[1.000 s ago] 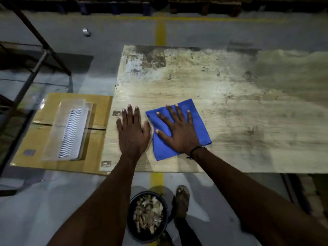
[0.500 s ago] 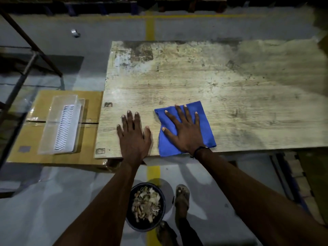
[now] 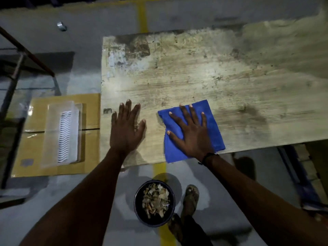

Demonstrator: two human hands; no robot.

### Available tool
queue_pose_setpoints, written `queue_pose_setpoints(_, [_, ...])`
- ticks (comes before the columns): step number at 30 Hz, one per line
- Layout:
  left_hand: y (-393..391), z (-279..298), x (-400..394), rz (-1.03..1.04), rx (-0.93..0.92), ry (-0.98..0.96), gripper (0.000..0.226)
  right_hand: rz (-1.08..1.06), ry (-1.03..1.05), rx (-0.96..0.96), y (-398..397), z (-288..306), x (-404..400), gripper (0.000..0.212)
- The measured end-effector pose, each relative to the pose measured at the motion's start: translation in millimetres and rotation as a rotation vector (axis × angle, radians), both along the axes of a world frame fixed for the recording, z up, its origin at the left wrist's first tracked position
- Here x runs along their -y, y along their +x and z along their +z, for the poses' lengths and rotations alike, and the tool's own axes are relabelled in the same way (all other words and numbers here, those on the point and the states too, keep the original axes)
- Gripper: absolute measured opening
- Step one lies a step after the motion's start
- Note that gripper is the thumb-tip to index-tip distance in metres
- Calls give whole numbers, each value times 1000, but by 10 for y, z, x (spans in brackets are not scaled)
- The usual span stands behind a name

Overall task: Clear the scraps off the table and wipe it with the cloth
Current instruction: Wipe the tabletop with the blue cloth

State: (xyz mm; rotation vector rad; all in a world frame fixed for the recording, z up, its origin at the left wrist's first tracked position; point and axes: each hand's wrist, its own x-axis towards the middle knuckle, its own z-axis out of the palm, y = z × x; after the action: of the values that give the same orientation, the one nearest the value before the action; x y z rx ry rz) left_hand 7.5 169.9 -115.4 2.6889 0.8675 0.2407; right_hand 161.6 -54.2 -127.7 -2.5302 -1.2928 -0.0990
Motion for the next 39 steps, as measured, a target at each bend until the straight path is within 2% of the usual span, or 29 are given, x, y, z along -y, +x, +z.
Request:
queue_pose_setpoints(10, [44, 71, 4, 28, 47, 1, 64, -205, -83, -78, -197, 91, -214, 69])
queue_pose_setpoints(15, [24, 55, -1, 7, 7, 17, 66, -434, -100, -93, -538, 101, -378, 71])
queue_pose_setpoints(21, [52, 47, -69, -21, -8, -58, 67, -712, -93, -62, -877, 76, -640, 72])
queue_pose_setpoints(33, [32, -46, -154, -78, -21, -133, 65, -1111, 33, -144, -1514, 21, -1216, 72])
queue_pose_setpoints(39, [-18, -8, -197, -162, 29, -258, 50, -1207, 165, -172, -1743, 25, -1398, 70])
